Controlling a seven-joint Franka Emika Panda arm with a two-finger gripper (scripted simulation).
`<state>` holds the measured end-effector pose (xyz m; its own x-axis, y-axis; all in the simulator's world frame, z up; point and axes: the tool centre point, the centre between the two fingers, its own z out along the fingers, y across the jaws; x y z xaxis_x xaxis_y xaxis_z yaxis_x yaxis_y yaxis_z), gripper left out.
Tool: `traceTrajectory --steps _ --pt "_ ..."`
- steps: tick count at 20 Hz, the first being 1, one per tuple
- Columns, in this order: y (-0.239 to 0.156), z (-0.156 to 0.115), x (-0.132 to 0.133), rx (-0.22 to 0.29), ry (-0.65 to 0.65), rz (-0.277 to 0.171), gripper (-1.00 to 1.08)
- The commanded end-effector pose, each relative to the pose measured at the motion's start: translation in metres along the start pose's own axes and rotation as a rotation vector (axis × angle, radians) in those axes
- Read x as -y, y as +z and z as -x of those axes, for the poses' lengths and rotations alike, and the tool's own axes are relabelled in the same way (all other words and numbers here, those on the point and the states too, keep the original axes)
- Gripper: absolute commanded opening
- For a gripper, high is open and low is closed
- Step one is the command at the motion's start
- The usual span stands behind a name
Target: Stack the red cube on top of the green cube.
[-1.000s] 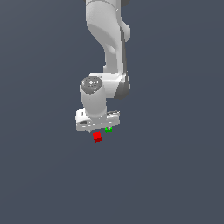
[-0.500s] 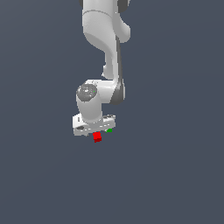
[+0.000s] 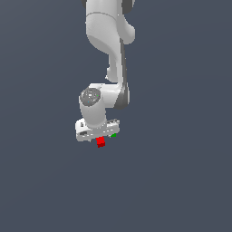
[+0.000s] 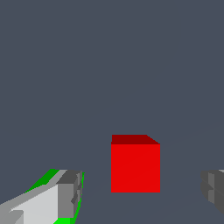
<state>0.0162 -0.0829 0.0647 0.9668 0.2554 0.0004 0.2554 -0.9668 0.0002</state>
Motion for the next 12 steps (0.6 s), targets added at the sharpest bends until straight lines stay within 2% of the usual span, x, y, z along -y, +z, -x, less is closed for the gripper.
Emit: traceTrajectory --steps 1,7,12 --pt "0.008 0.0 0.0 0.001 0.0 0.0 1.0" --pt "0.037 0.001 0.001 0.001 0.0 0.0 1.0" --pt "0.045 0.0 0.001 0.001 0.0 0.0 1.0"
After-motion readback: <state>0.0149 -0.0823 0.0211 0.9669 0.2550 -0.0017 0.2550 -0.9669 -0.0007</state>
